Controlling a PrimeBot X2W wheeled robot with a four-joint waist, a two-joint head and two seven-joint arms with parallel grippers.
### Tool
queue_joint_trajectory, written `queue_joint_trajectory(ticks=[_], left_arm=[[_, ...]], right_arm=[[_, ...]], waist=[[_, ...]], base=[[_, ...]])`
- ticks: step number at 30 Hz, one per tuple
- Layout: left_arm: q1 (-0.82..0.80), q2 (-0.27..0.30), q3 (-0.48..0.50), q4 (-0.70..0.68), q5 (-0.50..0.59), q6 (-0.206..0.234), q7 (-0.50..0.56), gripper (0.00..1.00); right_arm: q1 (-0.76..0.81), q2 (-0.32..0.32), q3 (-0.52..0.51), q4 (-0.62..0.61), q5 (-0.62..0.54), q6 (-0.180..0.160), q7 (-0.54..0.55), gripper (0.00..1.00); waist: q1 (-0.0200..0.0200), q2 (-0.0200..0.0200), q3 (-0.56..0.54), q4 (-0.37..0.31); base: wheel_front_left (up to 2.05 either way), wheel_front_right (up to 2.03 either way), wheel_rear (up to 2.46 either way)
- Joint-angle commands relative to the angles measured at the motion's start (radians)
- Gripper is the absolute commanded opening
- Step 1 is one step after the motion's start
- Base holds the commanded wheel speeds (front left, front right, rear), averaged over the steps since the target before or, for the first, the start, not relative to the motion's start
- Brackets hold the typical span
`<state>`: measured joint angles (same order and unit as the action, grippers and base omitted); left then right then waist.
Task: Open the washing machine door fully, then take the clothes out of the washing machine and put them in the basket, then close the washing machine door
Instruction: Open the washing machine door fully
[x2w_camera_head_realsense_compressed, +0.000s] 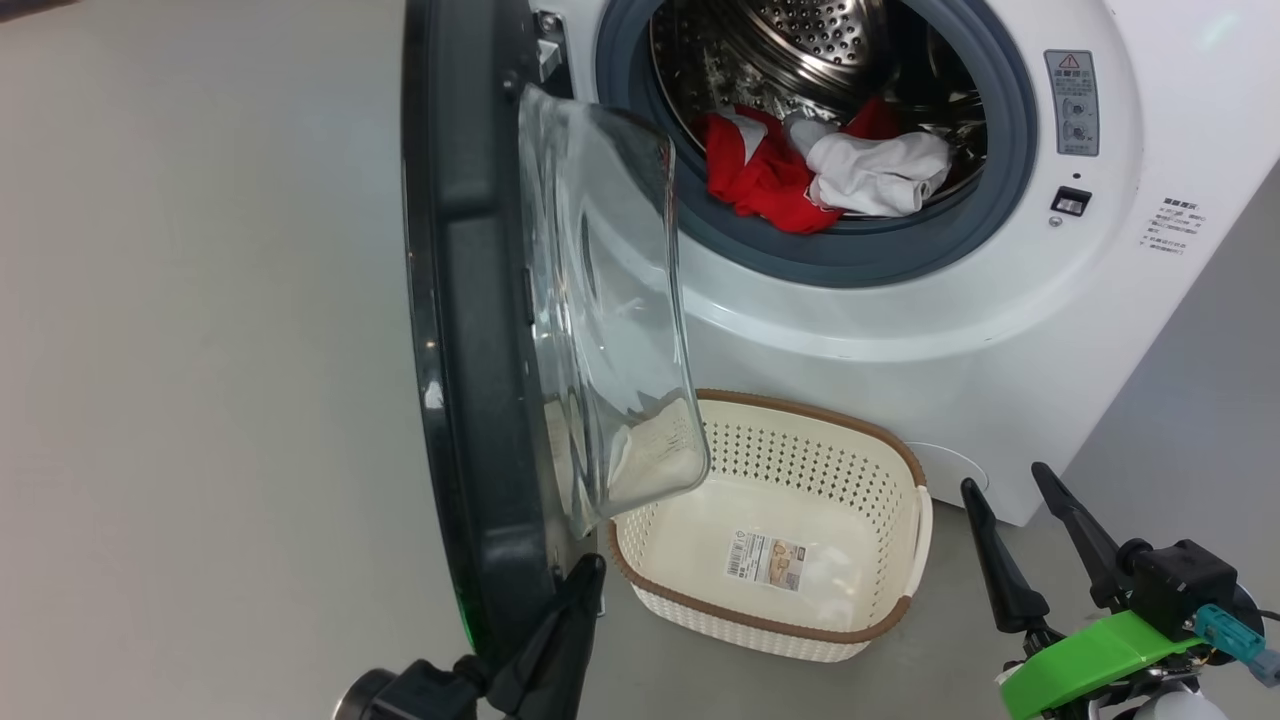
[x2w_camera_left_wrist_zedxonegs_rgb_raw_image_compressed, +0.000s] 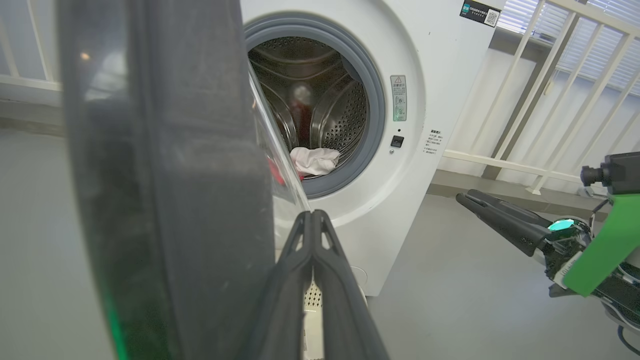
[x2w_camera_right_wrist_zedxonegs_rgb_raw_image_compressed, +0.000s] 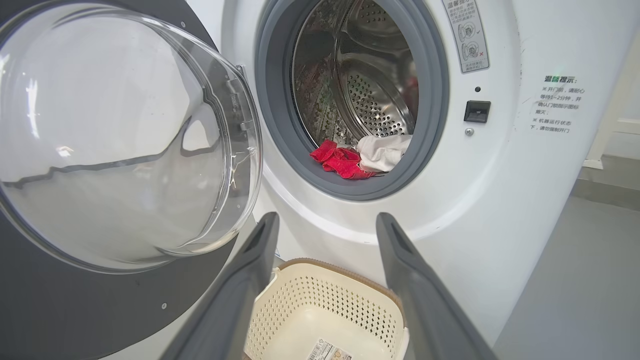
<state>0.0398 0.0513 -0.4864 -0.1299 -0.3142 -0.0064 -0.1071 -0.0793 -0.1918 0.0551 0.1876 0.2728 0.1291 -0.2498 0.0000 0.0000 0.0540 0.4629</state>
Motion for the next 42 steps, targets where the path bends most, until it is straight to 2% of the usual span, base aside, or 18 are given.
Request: queue_joint_trajectory(ticks=[1, 13, 26, 42], left_arm=[[-0.002, -0.001, 0.044, -0.02, -0.014, 0.018, 0.0, 0.0], [0.022, 0.041, 0.16, -0.022, -0.037, 0.089, -0.015, 0.0], [-0.036, 0.127, 0.332, 0.062, -0.075, 0.123, -0.071, 0.0], [-0.189, 0.232, 0.478, 0.279, -0.12, 0.106, -0.122, 0.0]], right_arm=[[-0.005, -0.012, 0.021, -0.029, -0.016, 0.002, -0.012, 1.0], [-0.012, -0.021, 0.026, -0.036, -0.019, 0.002, -0.012, 1.0], [-0.014, -0.025, 0.04, -0.038, -0.017, 0.002, -0.012, 1.0], [-0.039, -0.044, 0.065, -0.031, -0.012, 0.002, -0.012, 1.0]], waist=[[0.0, 0.0, 0.001, 0.003], [0.0, 0.0, 0.012, 0.032], [0.0, 0.0, 0.03, 0.039], [0.0, 0.0, 0.076, 0.009]], base=[[0.0, 0.0, 0.0], [0.0, 0.0, 0.0], [0.0, 0.0, 0.0], [0.0, 0.0, 0.0]])
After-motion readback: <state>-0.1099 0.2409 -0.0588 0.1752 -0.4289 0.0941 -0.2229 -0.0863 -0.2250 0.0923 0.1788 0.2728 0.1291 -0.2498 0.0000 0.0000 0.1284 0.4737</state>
